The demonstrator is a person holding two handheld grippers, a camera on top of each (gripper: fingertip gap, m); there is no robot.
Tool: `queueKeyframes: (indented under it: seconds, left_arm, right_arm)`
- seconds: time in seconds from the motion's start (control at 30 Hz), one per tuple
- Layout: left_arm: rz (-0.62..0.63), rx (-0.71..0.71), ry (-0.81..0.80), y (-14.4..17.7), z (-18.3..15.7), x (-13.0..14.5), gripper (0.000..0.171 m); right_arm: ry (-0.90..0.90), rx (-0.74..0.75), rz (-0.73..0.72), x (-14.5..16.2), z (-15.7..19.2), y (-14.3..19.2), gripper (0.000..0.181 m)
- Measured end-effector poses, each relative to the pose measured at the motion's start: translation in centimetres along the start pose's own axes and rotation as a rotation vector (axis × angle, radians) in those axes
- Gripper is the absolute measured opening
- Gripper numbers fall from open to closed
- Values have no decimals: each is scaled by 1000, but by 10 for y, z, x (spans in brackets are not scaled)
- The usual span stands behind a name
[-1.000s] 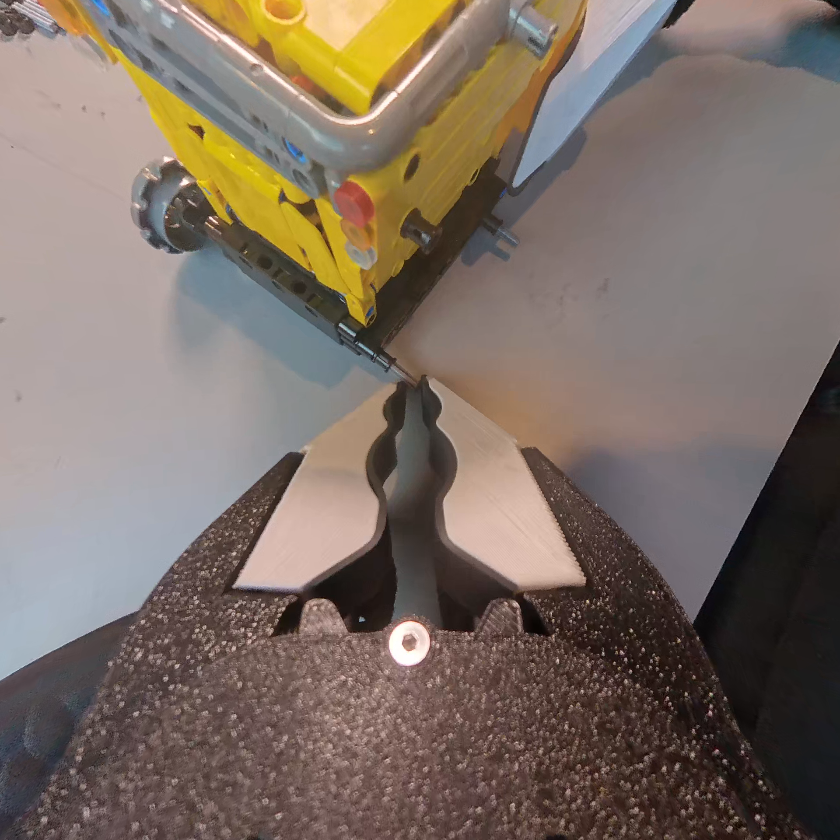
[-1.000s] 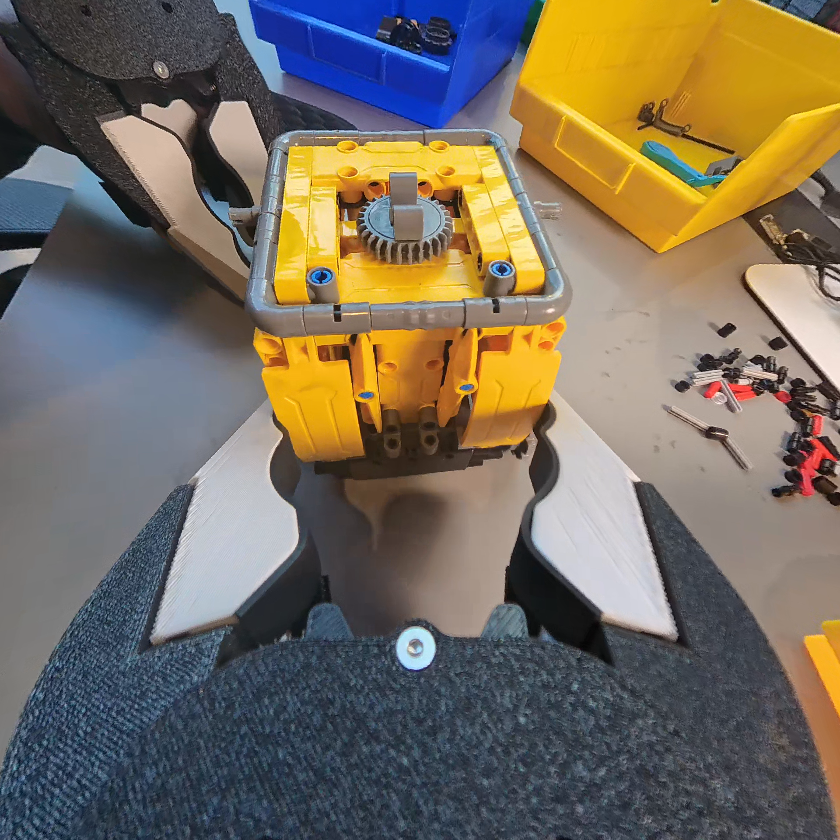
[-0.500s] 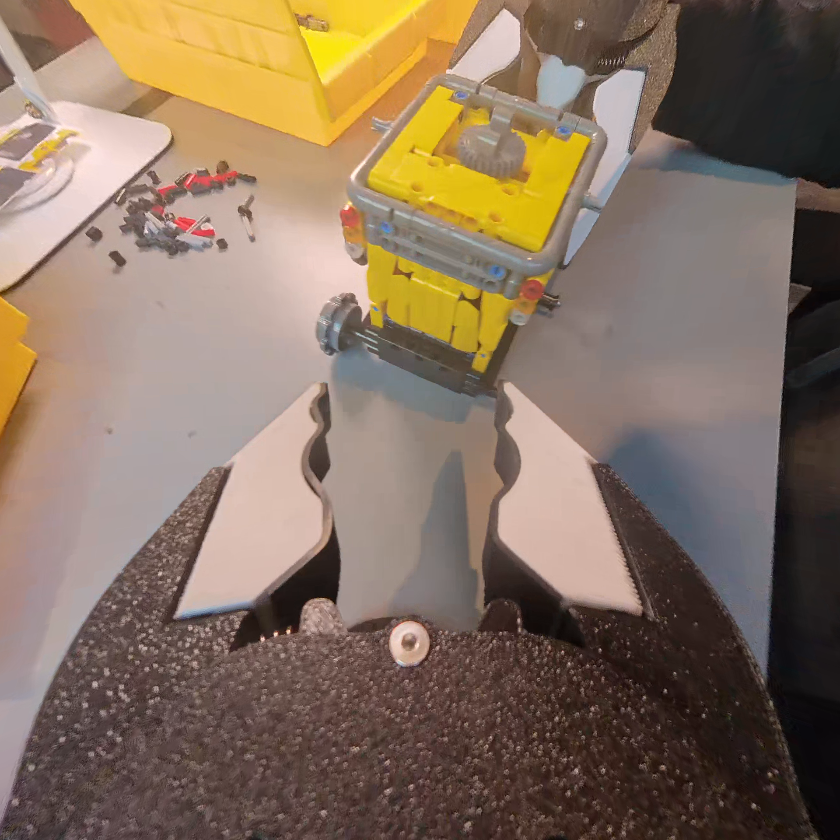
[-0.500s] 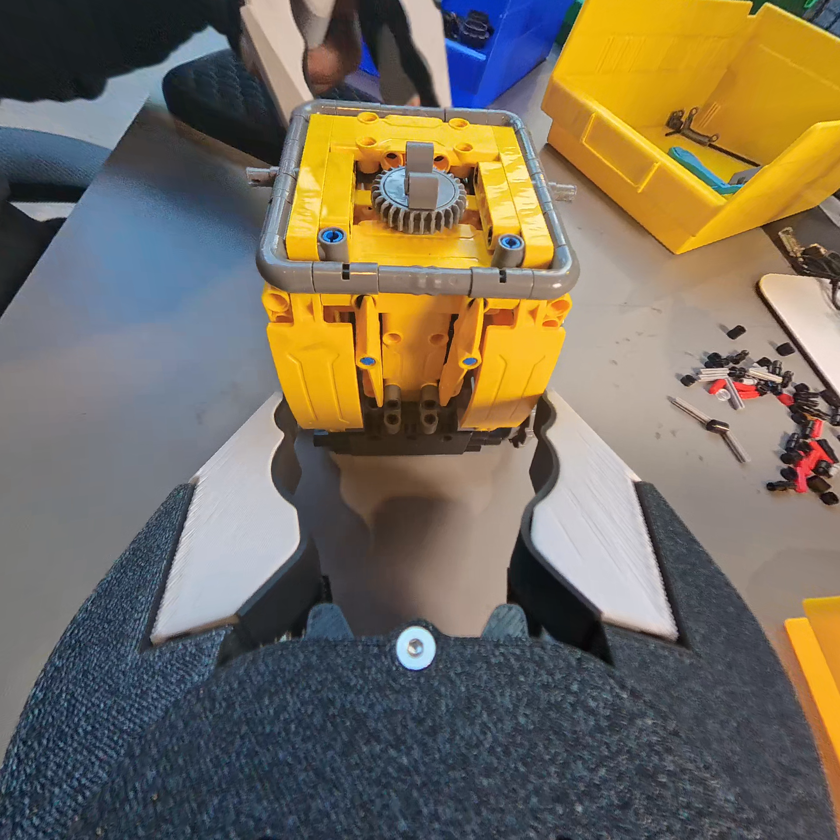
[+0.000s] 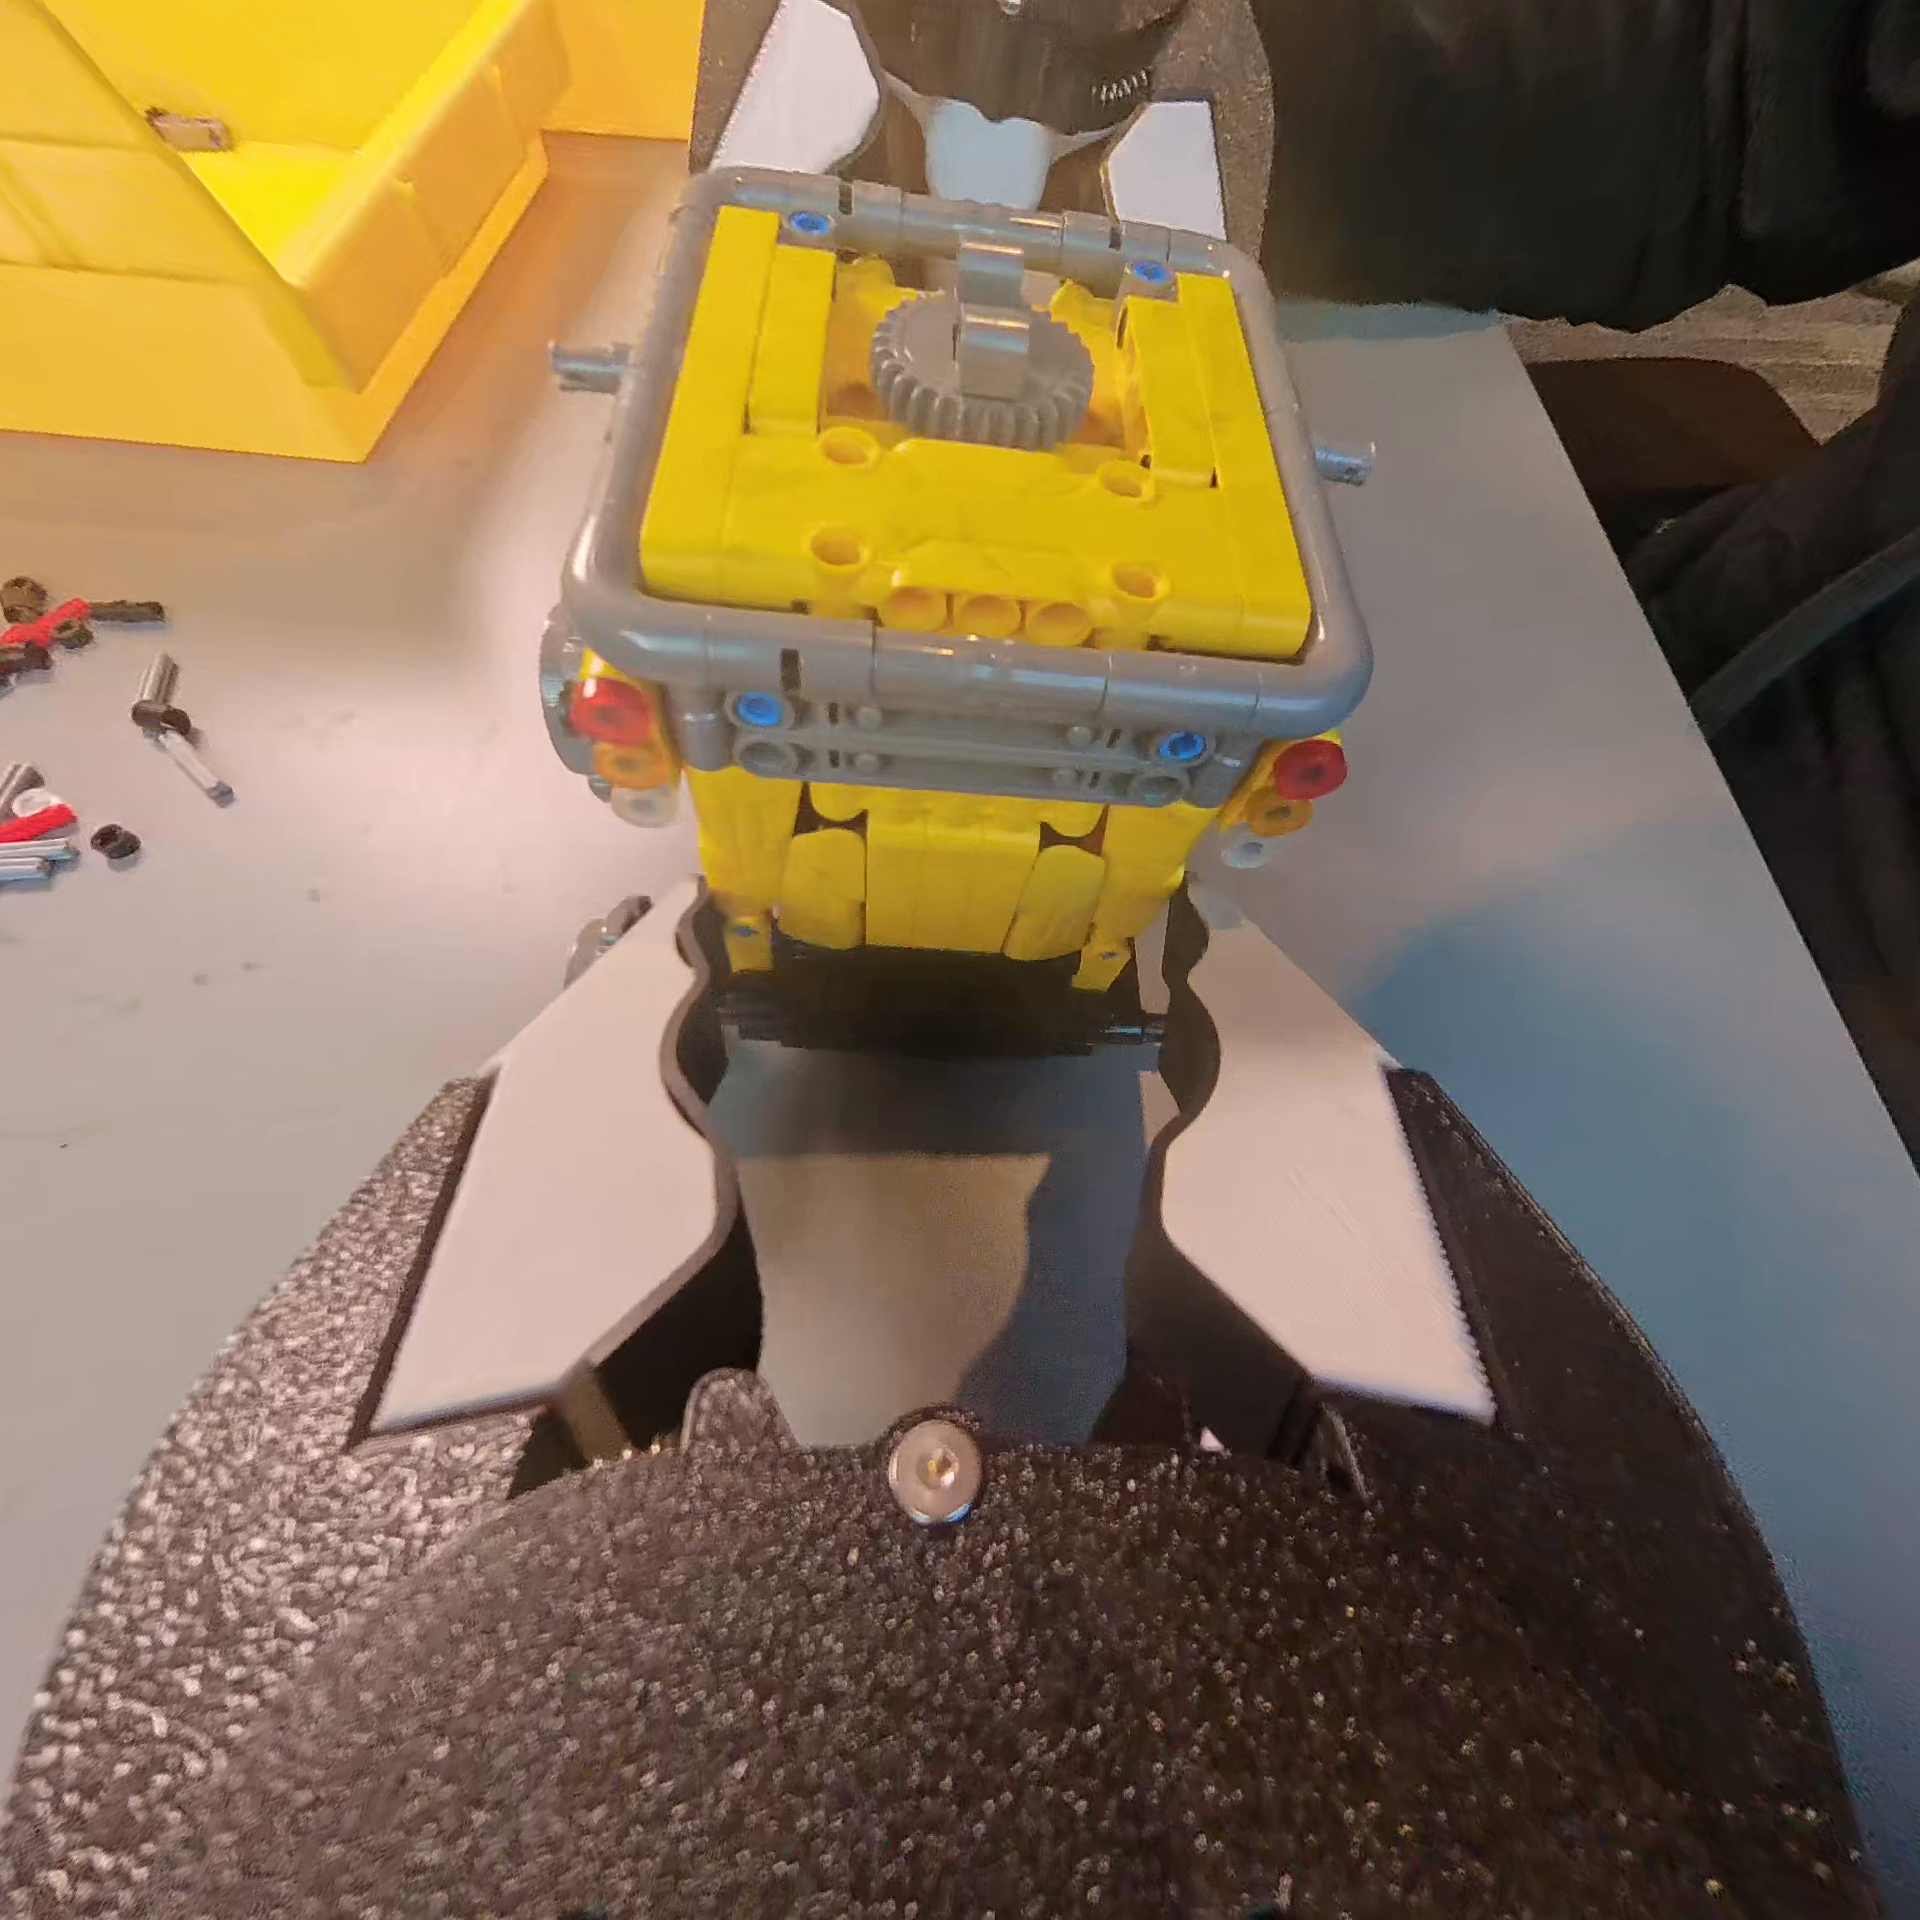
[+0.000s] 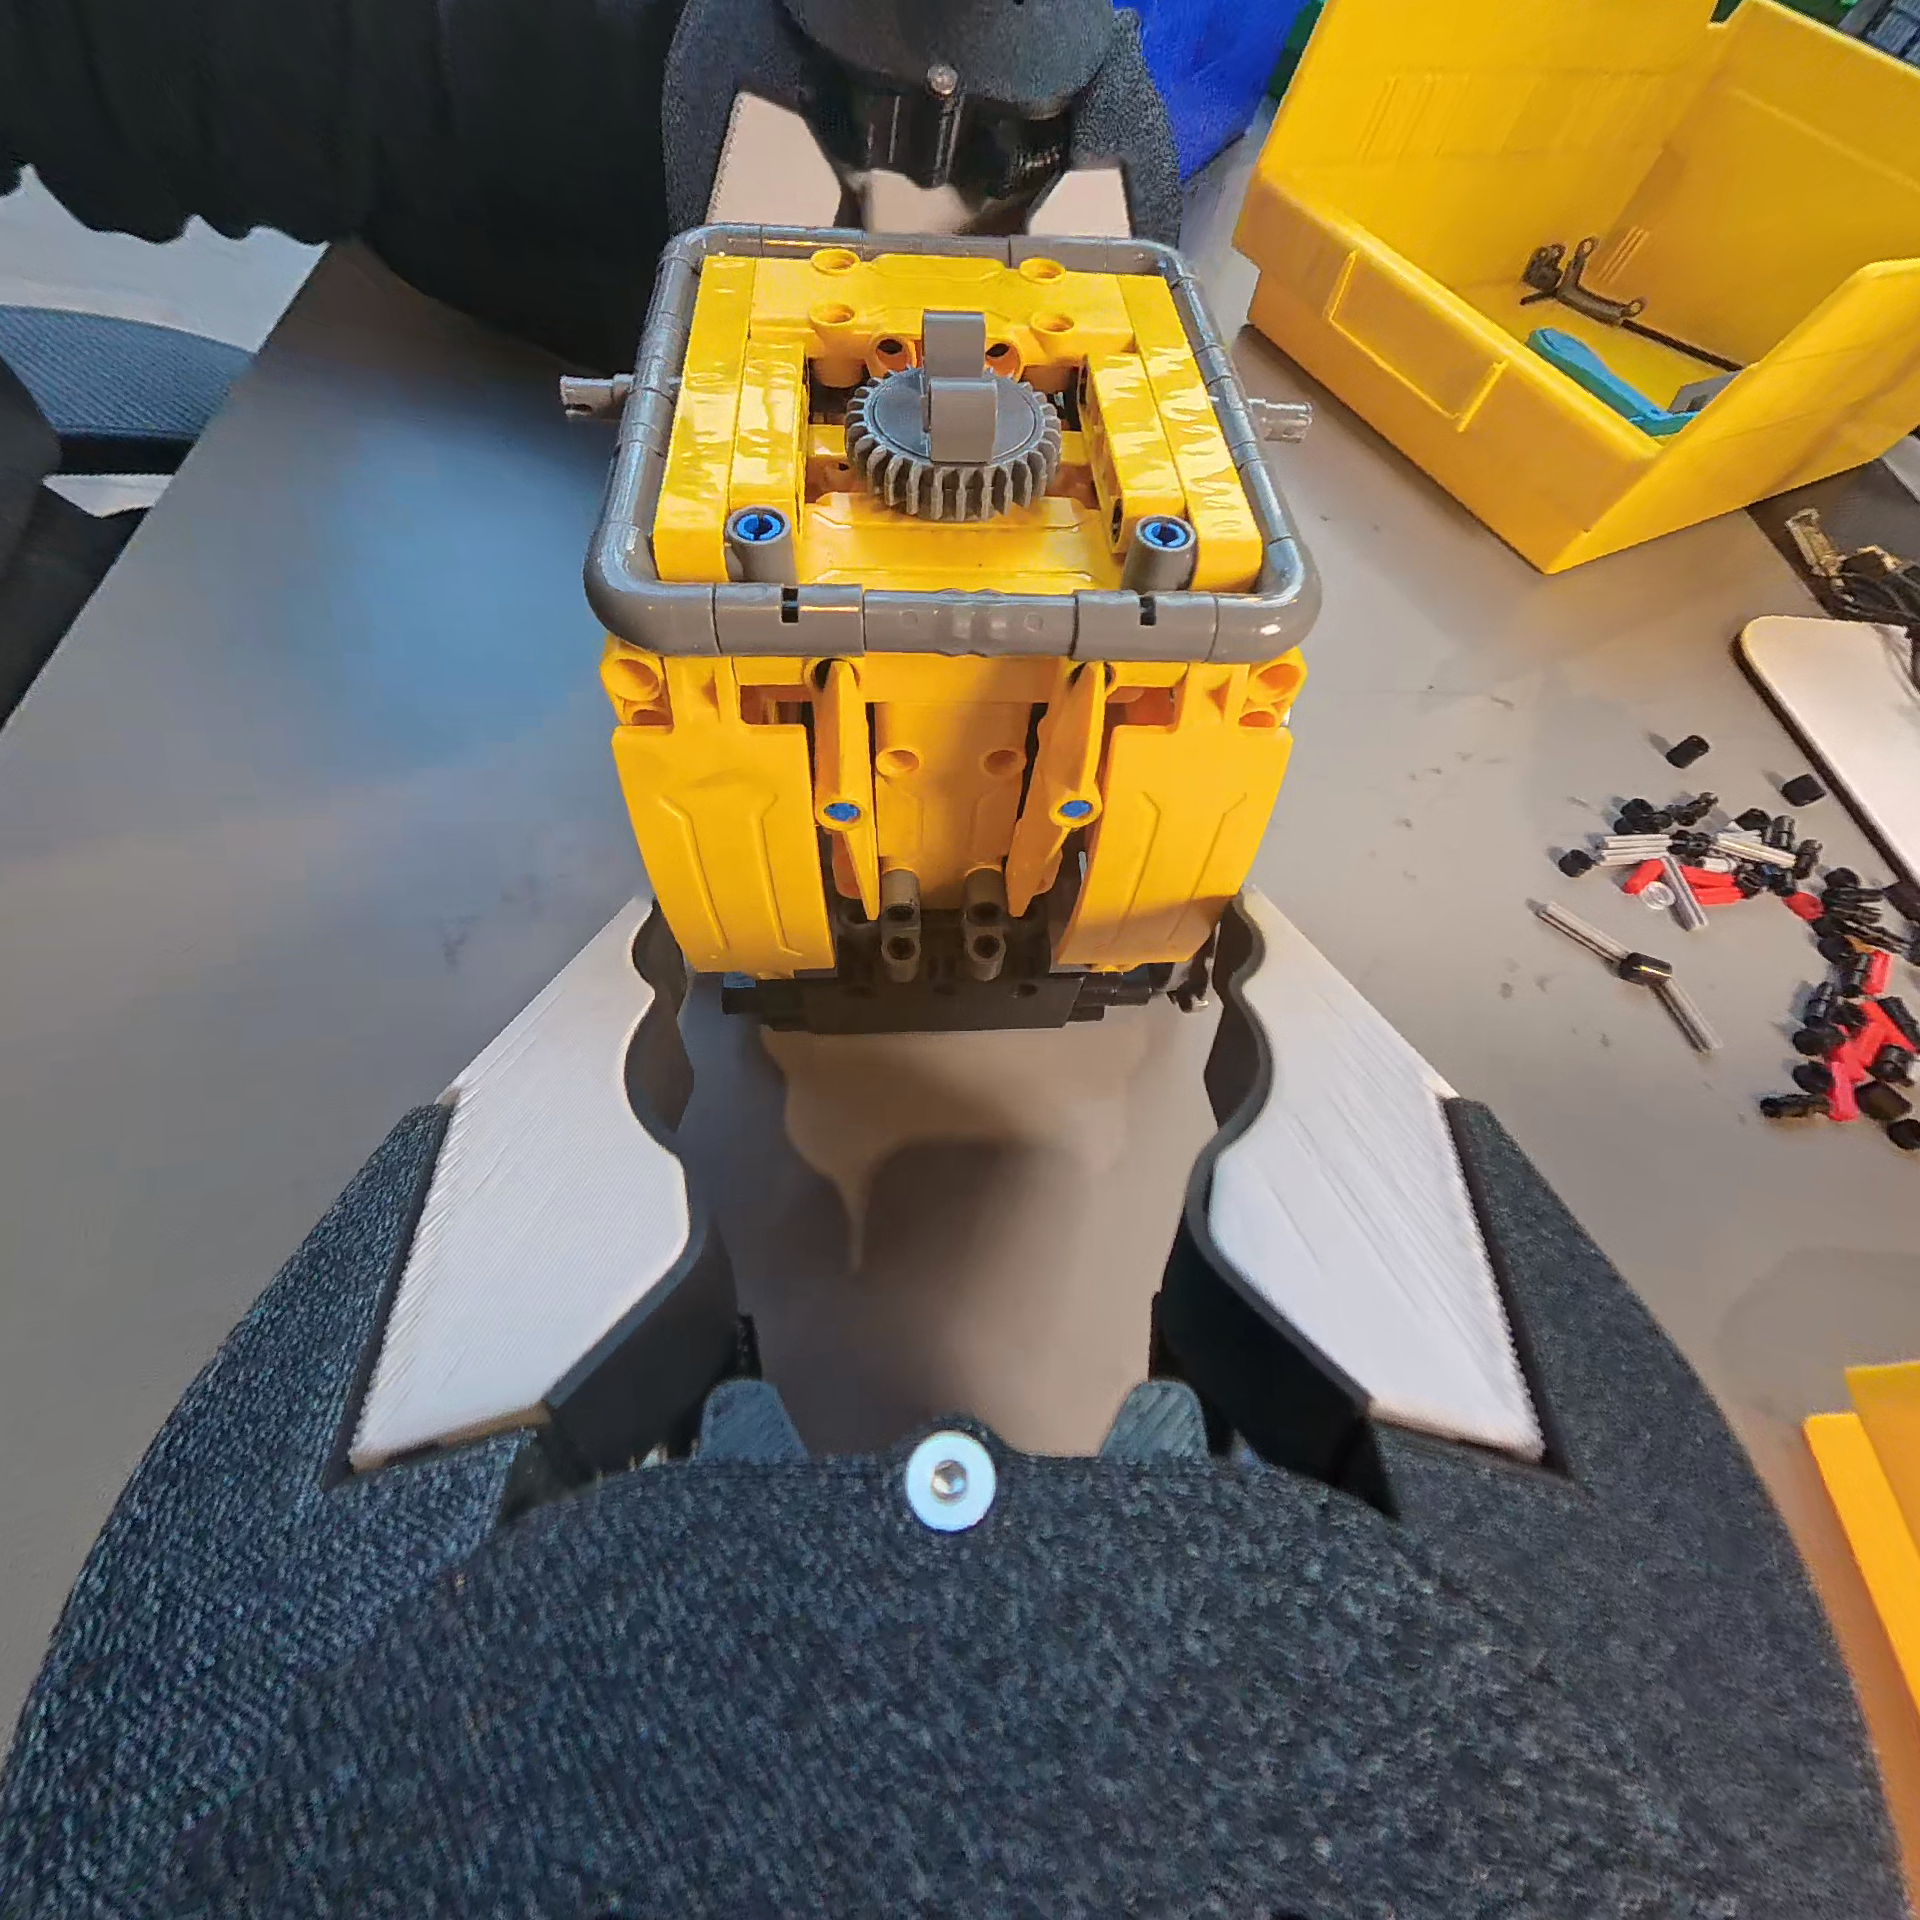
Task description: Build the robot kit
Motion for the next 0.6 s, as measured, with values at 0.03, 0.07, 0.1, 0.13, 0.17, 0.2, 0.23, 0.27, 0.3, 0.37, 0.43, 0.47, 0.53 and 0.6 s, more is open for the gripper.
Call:
queueKeyframes:
  seconds: [0.03, 0.07, 0.1, 0.13, 0.17, 0.2, 0.23, 0.27, 0.3, 0.37, 0.43, 0.47, 0.53, 0.6]
  left_arm:
    - [2, -7, 4, 1, 0, 0, 82]
    - [3, -11, 9, 1, 1, 1, 82]
    - [2, -15, 16, 2, 2, 1, 81]
    - [2, -19, 28, 3, 3, 2, 81]
    - [-3, -20, 43, 4, 4, 2, 80]
    - [-12, -18, 63, 4, 6, 2, 80]
    - [-23, -14, 87, 5, 7, 1, 80]
    - [-36, -9, 114, 6, 9, -1, 79]
    - [-49, -5, 142, 6, 10, -2, 79]
    - [-70, 5, 191, 8, 13, -4, 79]
    - [-78, 7, 202, 8, 14, -4, 79]
    - [-76, 2, 191, 8, 14, -4, 79]
    - [-63, -15, 166, 7, 13, -3, 79]
    - [-44, -29, 139, 6, 13, -1, 79]
  right_arm:
    - [-1, 2, 0, 0, -1, 0, 102]
    - [-1, 7, -1, 0, -1, 0, 102]
    - [-1, 17, -4, -1, -2, 0, 100]
    - [0, 32, -9, -1, -4, 0, 99]
    - [1, 44, -16, -2, -5, 0, 98]
    - [-5, 50, -28, -4, -7, 1, 97]
    - [-16, 51, -39, -5, -8, 2, 97]
    - [-27, 55, -50, -6, -9, 3, 96]
    - [-37, 61, -58, -7, -11, 4, 96]
    - [-48, 75, -69, -9, -14, 5, 95]
    - [-46, 84, -70, -9, -14, 4, 94]
    - [-42, 86, -68, -8, -14, 4, 94]
    - [-20, 102, -54, -7, -14, 3, 94]
    - [-4, 115, -37, -5, -15, 1, 94]
Point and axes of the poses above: each gripper's, where its closed fingertips meet, y back along the fingers, x out of its underside, z = x × y across the jaws, the point moved 3 cm from there along y, back along the fingers, and after that the axes turned 12 degrees about -y, right-handed, at the moved point
